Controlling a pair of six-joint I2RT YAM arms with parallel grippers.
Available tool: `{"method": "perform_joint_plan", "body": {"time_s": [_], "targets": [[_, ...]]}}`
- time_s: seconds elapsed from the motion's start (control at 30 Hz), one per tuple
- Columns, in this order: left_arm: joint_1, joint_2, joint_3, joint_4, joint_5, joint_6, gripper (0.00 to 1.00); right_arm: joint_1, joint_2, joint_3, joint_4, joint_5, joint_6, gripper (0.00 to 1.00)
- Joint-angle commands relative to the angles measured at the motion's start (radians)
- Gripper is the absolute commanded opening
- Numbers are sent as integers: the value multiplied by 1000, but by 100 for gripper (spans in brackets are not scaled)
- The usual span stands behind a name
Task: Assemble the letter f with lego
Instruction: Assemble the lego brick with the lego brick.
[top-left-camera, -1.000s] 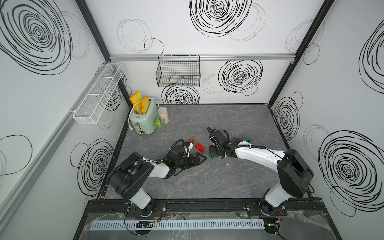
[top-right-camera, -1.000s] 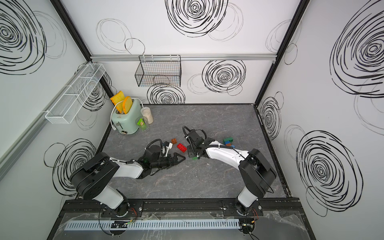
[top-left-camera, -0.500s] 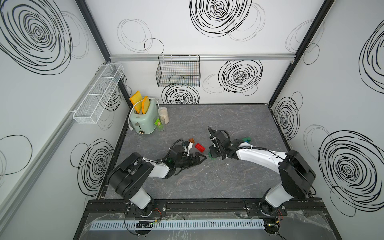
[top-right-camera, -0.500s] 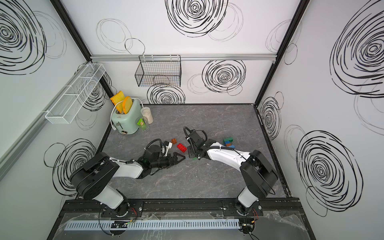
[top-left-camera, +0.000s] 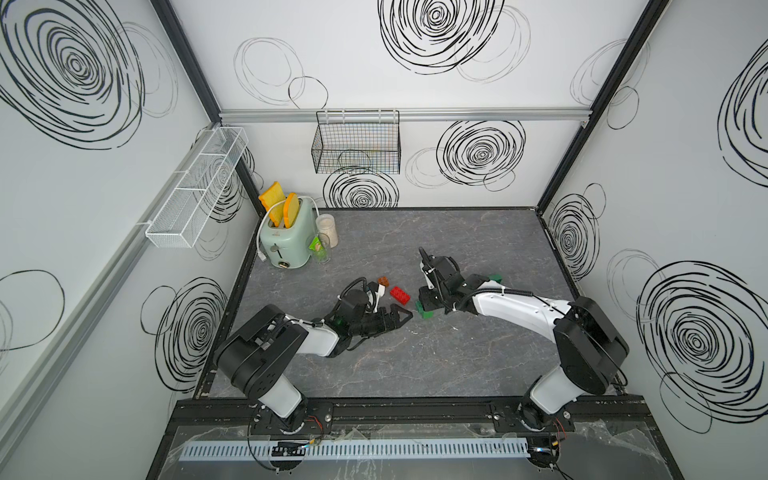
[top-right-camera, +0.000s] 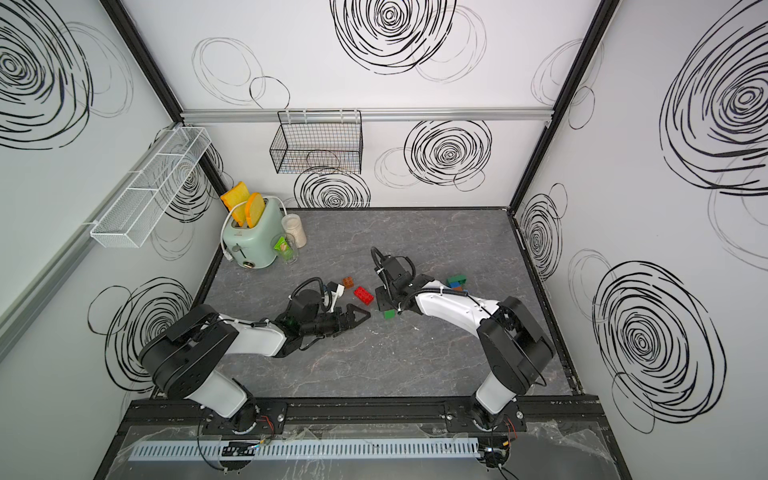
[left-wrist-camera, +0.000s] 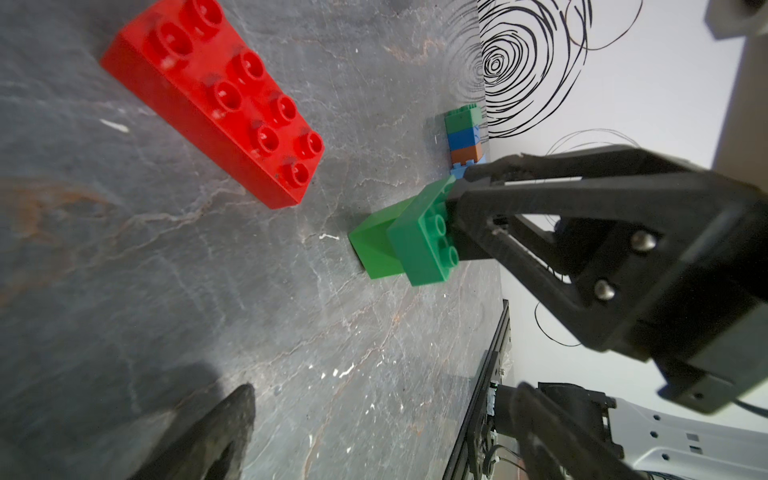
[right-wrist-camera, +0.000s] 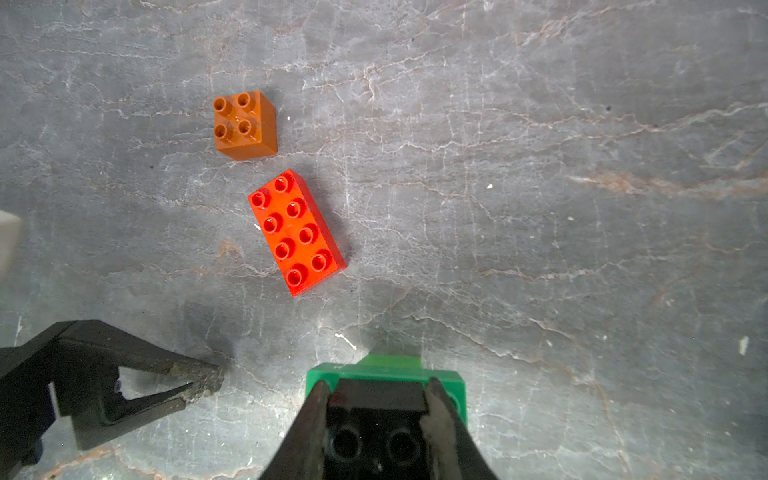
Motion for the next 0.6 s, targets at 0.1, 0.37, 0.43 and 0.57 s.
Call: {"method": "perform_joint_plan", "body": {"time_s": [0.1, 0.37, 0.43, 0.57], "targets": [[9, 12, -4, 54, 7, -13, 98, 18, 57, -75, -196, -31, 2, 32], [11, 16, -6, 59, 10, -16, 98, 44, 45, -83, -227, -10, 3, 33], [11, 14, -6, 59, 8, -16, 98, 46, 42, -91, -232, -8, 3, 32], [11, 13, -7, 59, 8, -15, 98, 50, 44, -114, -230, -23, 1, 32]]}}
